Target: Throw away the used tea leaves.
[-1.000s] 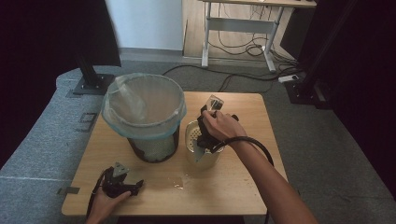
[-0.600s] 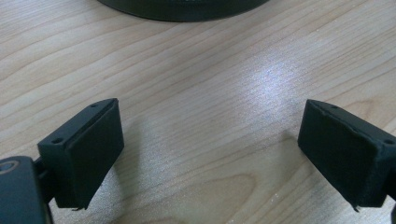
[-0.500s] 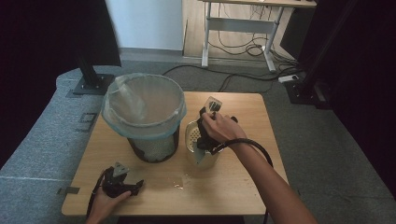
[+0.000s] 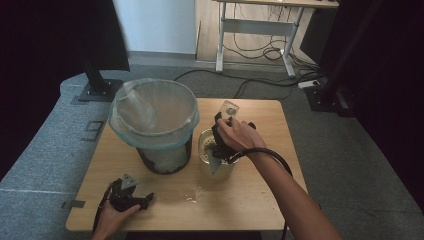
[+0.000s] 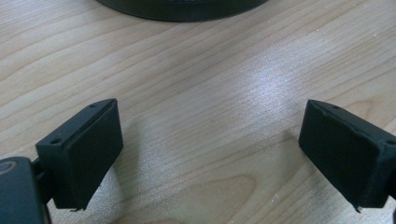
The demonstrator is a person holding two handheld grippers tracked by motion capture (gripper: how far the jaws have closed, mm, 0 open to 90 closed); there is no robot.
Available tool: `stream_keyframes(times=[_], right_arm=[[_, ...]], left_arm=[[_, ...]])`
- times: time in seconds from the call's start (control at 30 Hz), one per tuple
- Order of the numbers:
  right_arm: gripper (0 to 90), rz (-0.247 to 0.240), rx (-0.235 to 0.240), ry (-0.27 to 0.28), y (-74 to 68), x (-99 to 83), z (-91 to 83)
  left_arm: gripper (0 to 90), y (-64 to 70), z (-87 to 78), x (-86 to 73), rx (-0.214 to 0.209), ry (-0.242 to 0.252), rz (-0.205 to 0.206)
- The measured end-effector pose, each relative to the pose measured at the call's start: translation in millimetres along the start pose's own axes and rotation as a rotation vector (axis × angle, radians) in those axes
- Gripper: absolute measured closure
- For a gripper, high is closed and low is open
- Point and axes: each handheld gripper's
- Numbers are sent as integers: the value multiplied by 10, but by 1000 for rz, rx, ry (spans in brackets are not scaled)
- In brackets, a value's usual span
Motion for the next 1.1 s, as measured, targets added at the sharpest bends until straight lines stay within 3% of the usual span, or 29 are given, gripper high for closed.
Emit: stream_keyframes(times=[0.07,0.13,0.33,0.43,0.5,0.6,0.63,0.73,0.8,0.87,0.93,1.1], right_arm=[[480,6,12,4,-3,-5,-14],[479,66,33,-7,0,-16,-17],[477,315,93,-28,81,-35,-11],[475,540,154,-24,127,-96,25],[474,712,207,-60,115,-138,29],[472,904,278,-83,79,-197,41],[472,993,312,-84,71,-228,42],[472,1163,356,-82,53,-292,41],[472,1316,396,-84,21,-347,36],[471,1432,426,-89,-11,-389,33],[471,1606,482,-98,-57,-455,23],[472,1922,556,-80,-141,-555,21]], left_arm=[[57,0,0,0,0,0,0],[57,-1,1,1,-1,-1,0],[56,-1,1,1,0,0,0],[56,0,1,1,0,0,0],[57,-1,1,1,0,0,0],[56,-1,1,1,-1,-1,0],[56,-1,1,1,-1,-1,0],[56,0,1,1,-1,-1,0],[56,-1,1,1,-1,-1,0],[56,-1,1,1,-1,-1,0],[56,-1,1,1,-1,0,0],[56,-1,1,1,-1,0,0]])
Point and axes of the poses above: each handheld gripper's, and its own axes: z roughly forward along the jaws, x roughly out of its top, y roughly to its right, and after that the axes turned 15 degrees about -x, right-handed
